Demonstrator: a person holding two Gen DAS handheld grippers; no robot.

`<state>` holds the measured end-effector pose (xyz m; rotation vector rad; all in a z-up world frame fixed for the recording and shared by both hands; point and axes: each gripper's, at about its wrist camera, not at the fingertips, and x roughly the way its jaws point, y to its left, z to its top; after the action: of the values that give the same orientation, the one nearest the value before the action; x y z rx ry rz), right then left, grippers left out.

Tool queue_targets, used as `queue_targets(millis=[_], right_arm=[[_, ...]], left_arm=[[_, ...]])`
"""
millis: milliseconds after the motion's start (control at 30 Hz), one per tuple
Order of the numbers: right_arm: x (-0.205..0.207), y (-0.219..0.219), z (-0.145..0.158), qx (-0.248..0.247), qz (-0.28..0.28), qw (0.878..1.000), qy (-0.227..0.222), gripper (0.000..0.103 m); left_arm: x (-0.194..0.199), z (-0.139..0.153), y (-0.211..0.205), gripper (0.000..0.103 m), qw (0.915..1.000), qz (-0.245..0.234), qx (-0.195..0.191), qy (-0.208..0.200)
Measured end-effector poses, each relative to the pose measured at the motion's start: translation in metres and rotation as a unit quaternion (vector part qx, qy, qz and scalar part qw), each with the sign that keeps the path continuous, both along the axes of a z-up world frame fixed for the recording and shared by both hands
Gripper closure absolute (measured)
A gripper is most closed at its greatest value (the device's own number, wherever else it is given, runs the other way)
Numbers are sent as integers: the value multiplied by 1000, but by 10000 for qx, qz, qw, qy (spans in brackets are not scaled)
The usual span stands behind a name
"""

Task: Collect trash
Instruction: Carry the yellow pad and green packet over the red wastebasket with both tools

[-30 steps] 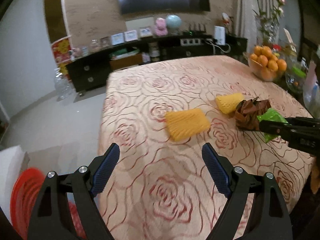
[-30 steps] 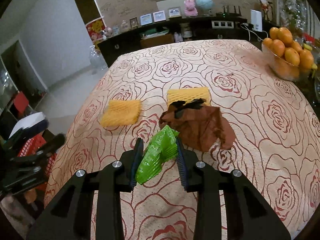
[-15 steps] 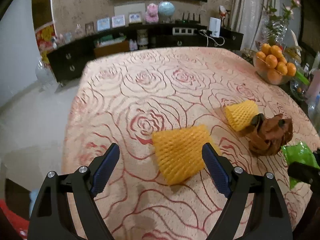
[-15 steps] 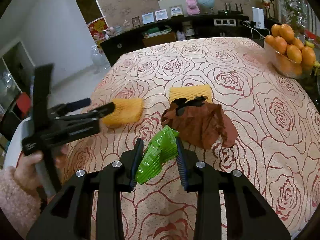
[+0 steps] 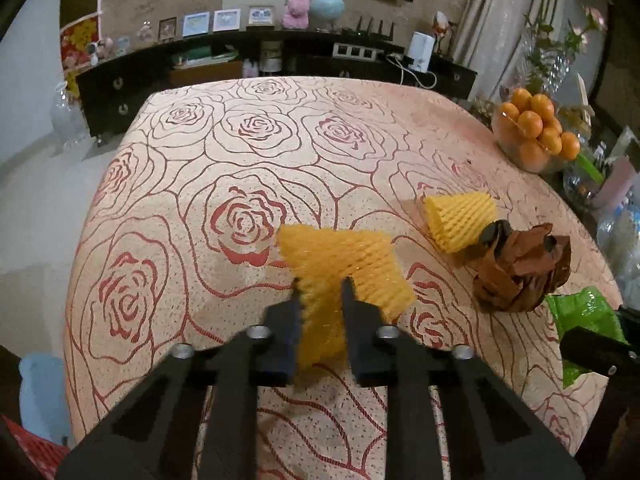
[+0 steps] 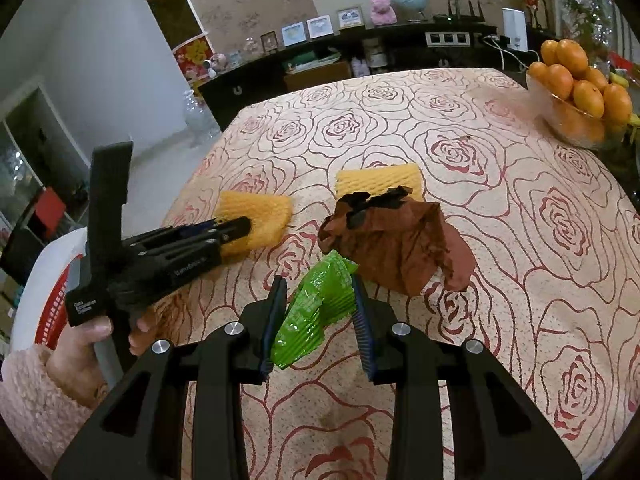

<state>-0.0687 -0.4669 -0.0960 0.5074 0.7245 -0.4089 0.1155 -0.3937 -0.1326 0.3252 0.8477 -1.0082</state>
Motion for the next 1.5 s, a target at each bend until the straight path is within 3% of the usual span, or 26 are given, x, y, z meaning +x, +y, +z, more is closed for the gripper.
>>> queue_targets(millis=[267, 600, 867, 1133, 1500], right_arm=[[-1, -1, 4, -63, 10, 9999, -136, 71], [0, 3, 10, -209, 53, 9994, -261, 71], [2, 9, 17, -356, 43, 9987, -375, 71], [5, 23, 28, -677, 134, 9964, -501, 71], [9, 44, 39, -1135, 222, 9915, -603, 71]], left_arm=[[-10, 8, 13, 92, 9998, 15, -166, 71], [-29, 58, 48, 93, 9971, 235, -660, -290], [-45, 84, 82, 93, 9915, 648, -794, -798], [-61, 109, 127, 93, 9801, 1178, -984, -1256], [-69, 134, 211, 93, 9543, 2098, -904, -1929]])
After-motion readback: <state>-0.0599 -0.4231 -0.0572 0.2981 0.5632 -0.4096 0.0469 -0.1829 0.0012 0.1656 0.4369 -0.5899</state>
